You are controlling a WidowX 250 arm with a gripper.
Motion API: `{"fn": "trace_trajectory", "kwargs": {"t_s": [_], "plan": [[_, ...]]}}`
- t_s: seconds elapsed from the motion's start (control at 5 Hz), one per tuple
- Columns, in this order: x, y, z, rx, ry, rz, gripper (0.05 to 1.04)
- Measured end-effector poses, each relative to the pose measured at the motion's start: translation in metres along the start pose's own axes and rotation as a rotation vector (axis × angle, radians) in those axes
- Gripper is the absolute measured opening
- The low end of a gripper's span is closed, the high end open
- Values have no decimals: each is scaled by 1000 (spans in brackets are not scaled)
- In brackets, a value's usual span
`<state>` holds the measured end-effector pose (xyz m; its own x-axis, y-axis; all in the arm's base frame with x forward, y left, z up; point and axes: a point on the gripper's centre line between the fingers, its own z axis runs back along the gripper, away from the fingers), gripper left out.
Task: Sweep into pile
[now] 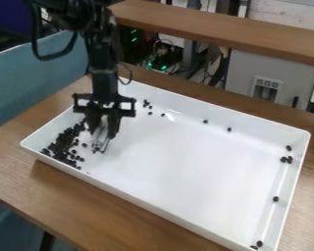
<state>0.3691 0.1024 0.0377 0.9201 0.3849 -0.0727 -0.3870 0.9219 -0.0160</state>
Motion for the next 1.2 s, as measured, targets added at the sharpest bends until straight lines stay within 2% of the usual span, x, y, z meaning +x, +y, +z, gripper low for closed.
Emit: {"fn": "trace_trajectory", "kwargs": {"t_s": [0.4,0.6,0.8,1.0,1.2], "plan": [[-7,-69,12,-43,-40,-186,381],[-16,-98,10,-41,-40,-256,381],[-17,-109,-14,-2,24,-272,381],[-13,-113,-23,14,38,-280,444],[-11,-115,-26,8,25,-281,760]]}}
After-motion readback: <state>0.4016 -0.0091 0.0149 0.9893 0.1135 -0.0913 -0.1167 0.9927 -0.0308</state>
